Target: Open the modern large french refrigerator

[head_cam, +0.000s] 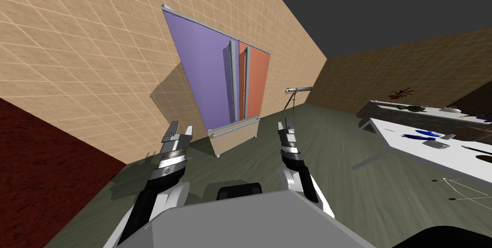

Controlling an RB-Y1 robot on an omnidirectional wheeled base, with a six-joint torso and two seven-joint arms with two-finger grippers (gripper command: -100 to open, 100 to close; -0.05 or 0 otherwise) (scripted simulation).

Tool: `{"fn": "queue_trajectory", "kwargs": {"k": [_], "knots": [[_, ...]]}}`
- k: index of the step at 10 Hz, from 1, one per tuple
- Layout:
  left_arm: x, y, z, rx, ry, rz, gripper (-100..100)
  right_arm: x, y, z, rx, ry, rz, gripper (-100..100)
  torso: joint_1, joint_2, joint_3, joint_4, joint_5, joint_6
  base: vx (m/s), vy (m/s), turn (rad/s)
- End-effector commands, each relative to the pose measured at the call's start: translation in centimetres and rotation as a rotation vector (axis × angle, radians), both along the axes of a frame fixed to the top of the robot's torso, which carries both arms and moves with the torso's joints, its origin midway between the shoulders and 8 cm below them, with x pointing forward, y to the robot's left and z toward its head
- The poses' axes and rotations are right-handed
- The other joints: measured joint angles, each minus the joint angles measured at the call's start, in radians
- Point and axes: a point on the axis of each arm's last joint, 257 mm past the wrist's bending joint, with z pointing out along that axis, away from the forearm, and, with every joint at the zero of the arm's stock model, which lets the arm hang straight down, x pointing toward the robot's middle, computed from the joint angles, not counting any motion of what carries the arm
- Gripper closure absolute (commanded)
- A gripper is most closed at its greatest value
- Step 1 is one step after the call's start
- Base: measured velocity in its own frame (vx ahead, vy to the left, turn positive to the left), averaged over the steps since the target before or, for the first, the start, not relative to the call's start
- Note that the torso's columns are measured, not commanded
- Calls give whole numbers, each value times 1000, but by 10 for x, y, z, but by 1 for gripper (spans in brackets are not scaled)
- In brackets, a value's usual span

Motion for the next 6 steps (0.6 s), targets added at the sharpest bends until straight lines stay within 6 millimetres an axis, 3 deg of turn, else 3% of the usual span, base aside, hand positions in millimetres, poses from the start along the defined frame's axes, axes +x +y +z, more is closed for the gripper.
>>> {"fn": "queue_trajectory", "kwargs": {"k": [1, 6], "knots": [[0, 0, 0, 0, 0, 0, 0, 0, 0, 0, 0, 0, 0, 0, 0, 40, -82, 41, 0, 0, 0, 0, 0], [0, 0, 0, 0, 0, 0, 0, 0, 0, 0, 0, 0, 0, 0, 0, 396, -792, 396, 0, 0, 0, 0, 0]]}}
